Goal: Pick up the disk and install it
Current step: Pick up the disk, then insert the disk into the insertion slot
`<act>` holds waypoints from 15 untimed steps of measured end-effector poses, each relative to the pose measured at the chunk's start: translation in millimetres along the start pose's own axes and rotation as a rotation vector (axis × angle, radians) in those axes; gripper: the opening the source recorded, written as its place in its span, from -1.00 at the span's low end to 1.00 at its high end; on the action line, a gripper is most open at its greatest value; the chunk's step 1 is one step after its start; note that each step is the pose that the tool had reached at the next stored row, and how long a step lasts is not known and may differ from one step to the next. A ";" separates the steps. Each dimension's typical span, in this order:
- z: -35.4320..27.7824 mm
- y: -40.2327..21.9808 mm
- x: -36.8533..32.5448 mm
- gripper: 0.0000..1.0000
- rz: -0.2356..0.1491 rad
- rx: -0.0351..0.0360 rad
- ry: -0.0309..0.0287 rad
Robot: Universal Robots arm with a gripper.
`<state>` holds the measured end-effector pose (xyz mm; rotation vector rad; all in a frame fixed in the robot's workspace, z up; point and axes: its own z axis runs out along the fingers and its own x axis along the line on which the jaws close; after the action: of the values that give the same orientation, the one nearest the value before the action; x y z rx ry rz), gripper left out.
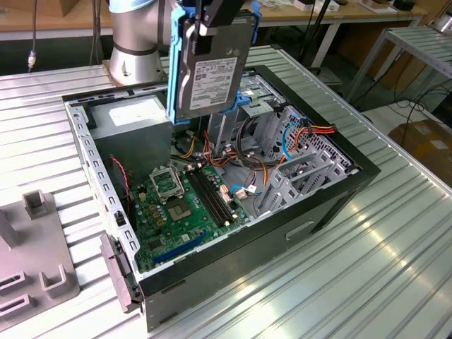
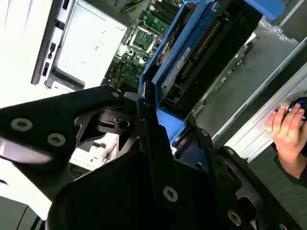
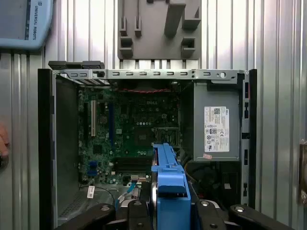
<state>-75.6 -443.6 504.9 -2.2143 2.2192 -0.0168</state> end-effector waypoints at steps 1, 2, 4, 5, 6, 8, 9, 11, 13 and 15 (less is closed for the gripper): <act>0.5 -6.1 0.0 -0.26 0.000 0.0001 0.0000; 0.6 -9.2 0.0 -0.26 0.000 0.0000 0.0001; 0.6 -10.4 0.0 -0.26 0.000 0.0000 0.0002; 0.7 -10.4 0.0 -0.26 0.000 0.0000 0.0002; 0.7 -10.9 0.0 -0.26 0.000 0.0000 0.0002; 0.7 -11.5 0.0 -0.26 0.000 0.0000 0.0001; 0.7 -11.5 0.1 -0.26 0.000 0.0000 0.0001; 0.7 -11.5 0.8 -0.26 0.000 0.0000 0.0002; 0.6 -11.5 1.6 -0.26 0.000 0.0000 0.0002; 0.6 -11.5 2.6 -0.26 0.000 -0.0001 0.0002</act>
<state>-64.2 -446.3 504.4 -2.2145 2.2194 -0.0169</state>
